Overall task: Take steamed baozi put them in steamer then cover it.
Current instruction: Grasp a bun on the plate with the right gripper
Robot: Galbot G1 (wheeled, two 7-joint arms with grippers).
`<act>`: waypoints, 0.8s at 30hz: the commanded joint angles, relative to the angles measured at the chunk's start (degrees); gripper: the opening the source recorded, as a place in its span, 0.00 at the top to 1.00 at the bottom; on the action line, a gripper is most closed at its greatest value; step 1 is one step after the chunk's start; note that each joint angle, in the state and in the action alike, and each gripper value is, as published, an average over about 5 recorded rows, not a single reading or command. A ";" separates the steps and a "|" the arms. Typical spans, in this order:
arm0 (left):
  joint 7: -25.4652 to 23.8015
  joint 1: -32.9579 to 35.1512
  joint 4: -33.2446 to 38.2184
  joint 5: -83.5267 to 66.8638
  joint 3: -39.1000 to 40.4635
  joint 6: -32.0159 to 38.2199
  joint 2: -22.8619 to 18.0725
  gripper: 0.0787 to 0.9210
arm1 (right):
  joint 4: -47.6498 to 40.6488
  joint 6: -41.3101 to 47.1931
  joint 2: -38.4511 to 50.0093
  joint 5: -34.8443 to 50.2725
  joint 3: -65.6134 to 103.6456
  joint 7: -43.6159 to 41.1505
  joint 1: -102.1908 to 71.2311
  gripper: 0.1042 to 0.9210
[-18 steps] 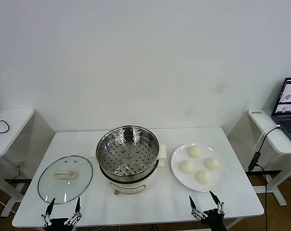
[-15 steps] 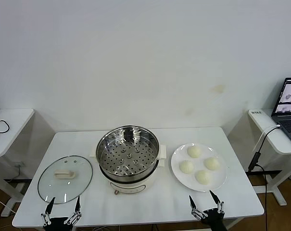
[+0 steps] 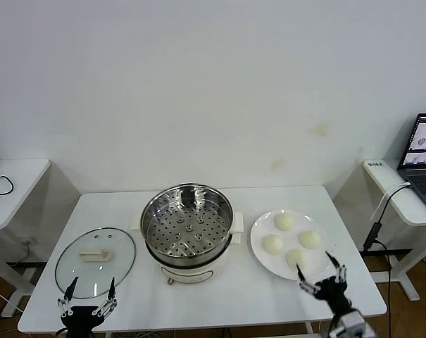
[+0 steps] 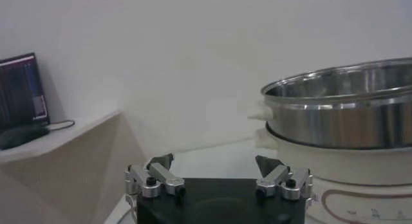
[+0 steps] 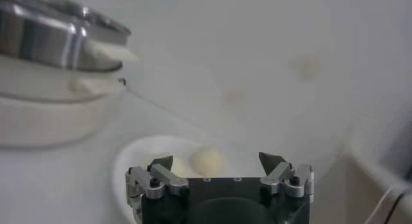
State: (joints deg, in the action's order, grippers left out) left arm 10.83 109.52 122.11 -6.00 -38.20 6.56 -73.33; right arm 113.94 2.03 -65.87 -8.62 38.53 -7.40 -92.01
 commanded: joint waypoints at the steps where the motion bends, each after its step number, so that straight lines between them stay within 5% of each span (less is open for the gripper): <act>1: -0.11 -1.17 1.13 4.97 -0.32 -2.88 0.07 0.12 | -4.19 7.25 14.82 -11.38 0.95 -5.60 12.87 0.12; 15: -0.29 -1.57 1.89 7.53 -0.40 -2.80 -0.54 0.12 | -22.19 9.57 35.93 -10.33 -29.78 -32.06 49.02 0.12; 24: -0.16 -1.68 1.56 7.88 -1.09 -2.70 -0.47 0.12 | -33.70 10.36 34.52 -4.86 -58.00 -42.95 75.22 0.12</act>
State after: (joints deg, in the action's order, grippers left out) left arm 10.60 108.18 123.77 0.91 -39.09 4.18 -73.71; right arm 90.95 10.98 -35.62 -15.76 4.72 -38.34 -42.09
